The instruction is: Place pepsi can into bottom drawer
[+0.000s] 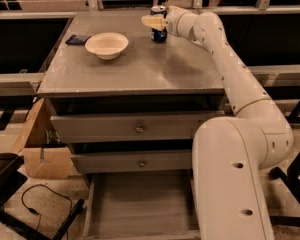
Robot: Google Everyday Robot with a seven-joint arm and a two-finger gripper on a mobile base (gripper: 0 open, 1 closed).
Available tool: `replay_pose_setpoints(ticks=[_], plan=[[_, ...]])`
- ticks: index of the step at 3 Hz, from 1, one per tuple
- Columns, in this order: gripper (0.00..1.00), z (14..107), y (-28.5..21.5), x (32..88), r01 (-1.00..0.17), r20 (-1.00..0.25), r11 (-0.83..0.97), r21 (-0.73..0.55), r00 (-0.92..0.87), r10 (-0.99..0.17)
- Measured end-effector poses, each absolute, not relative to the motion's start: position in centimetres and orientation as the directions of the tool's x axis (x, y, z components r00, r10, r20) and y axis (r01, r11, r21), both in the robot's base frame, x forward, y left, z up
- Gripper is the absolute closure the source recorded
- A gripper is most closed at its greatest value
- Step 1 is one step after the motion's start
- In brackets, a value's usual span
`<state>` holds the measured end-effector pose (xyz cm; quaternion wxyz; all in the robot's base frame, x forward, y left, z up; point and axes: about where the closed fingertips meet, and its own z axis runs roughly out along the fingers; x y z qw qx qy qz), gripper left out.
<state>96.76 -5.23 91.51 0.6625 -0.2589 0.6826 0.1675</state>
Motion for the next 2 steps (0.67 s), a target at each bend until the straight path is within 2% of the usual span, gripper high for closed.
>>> replay_pose_setpoints(ticks=[1,2], plan=[[0.5,91.16,-4.66,97.31,-0.579,-0.992,0.808,-0.109,0.009,-0.127],[0.81,91.15,-4.64,97.34,-0.579,-0.992,0.808,-0.109,0.009,-0.127]])
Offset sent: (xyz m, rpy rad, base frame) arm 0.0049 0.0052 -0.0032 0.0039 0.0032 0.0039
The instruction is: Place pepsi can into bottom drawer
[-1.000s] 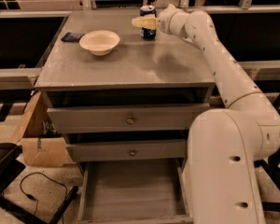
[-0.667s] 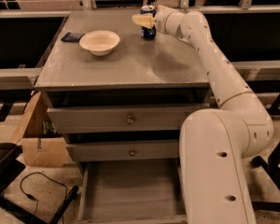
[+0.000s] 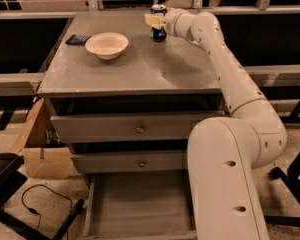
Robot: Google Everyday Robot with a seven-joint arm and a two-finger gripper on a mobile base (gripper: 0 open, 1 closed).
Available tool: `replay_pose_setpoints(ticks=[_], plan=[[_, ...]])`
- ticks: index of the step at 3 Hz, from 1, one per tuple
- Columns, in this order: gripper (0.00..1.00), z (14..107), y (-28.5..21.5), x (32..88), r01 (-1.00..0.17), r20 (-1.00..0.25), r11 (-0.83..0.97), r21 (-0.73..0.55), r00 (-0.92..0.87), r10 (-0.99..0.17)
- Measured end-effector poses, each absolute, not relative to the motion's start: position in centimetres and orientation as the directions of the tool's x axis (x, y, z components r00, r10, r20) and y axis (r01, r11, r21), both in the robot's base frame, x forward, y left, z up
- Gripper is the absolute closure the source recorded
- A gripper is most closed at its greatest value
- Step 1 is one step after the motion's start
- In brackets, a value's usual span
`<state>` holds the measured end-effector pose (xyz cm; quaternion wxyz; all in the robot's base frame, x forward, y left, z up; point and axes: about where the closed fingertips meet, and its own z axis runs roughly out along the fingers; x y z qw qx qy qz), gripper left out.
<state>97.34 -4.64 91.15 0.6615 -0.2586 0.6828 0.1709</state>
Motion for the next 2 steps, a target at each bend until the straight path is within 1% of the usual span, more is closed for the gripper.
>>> replay_pose_setpoints(ticks=[1,2], plan=[[1.0,91.15,-4.64,97.33,-0.58,-0.992,0.808,-0.109,0.009,-0.127],[1.0,91.42,-4.29,97.28,-0.59,-0.992,0.8,-0.11,0.014,-0.126]])
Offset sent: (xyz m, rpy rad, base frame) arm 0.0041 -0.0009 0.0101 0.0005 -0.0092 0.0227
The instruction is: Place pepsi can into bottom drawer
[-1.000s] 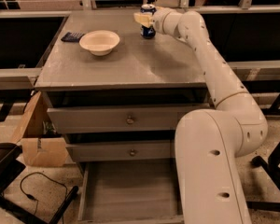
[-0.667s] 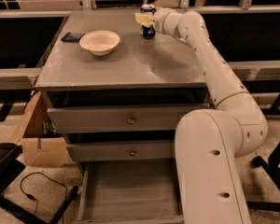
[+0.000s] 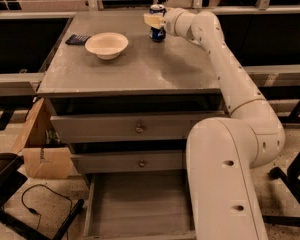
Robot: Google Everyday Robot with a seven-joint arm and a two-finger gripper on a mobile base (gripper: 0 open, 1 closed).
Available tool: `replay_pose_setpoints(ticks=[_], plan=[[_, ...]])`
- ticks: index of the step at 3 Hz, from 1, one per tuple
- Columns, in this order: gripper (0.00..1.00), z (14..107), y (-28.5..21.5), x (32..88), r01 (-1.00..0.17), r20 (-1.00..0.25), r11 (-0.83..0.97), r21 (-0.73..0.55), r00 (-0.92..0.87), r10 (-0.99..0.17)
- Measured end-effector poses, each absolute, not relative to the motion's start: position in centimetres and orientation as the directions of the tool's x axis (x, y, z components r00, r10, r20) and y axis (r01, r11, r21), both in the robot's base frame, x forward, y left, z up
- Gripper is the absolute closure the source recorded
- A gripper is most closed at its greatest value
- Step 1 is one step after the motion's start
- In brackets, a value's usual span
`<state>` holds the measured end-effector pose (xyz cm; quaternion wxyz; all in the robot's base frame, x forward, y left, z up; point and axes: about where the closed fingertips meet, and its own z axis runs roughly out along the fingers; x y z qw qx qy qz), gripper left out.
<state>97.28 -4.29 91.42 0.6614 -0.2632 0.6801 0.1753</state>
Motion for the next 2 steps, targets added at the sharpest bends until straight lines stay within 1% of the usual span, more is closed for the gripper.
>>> replay_pose_setpoints(ticks=[1,2], plan=[[1.0,94.9,-4.8,95.7,-0.622,-0.991,0.771,-0.134,0.072,-0.114],[1.0,98.8,-5.9,92.8,-0.658,-0.983,0.732,-0.178,0.145,-0.109]])
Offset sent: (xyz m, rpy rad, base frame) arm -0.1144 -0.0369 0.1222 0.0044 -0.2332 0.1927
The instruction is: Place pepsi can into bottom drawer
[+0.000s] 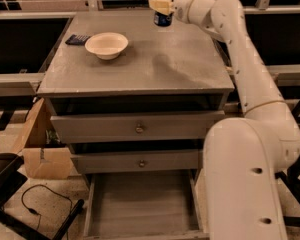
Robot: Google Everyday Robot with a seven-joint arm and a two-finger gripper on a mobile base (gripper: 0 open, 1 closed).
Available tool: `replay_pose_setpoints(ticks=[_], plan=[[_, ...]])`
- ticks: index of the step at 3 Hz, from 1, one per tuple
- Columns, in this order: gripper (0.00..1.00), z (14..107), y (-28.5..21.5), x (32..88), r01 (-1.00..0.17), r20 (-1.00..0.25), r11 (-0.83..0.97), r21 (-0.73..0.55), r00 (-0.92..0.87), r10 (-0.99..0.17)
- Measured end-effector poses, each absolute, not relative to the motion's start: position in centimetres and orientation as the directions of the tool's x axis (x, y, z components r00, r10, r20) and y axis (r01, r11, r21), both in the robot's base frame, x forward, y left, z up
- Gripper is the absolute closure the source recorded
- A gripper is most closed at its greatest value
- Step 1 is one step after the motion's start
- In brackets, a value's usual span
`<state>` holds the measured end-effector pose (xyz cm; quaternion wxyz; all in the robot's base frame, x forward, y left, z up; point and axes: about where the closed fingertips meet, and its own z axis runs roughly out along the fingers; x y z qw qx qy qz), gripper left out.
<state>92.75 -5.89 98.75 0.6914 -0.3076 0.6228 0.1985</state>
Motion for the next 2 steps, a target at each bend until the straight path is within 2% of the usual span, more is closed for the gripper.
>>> replay_pose_setpoints(ticks=[2], plan=[[1.0,103.1,-8.9,85.7,-0.699,-0.958,0.663,-0.266,0.266,-0.104]])
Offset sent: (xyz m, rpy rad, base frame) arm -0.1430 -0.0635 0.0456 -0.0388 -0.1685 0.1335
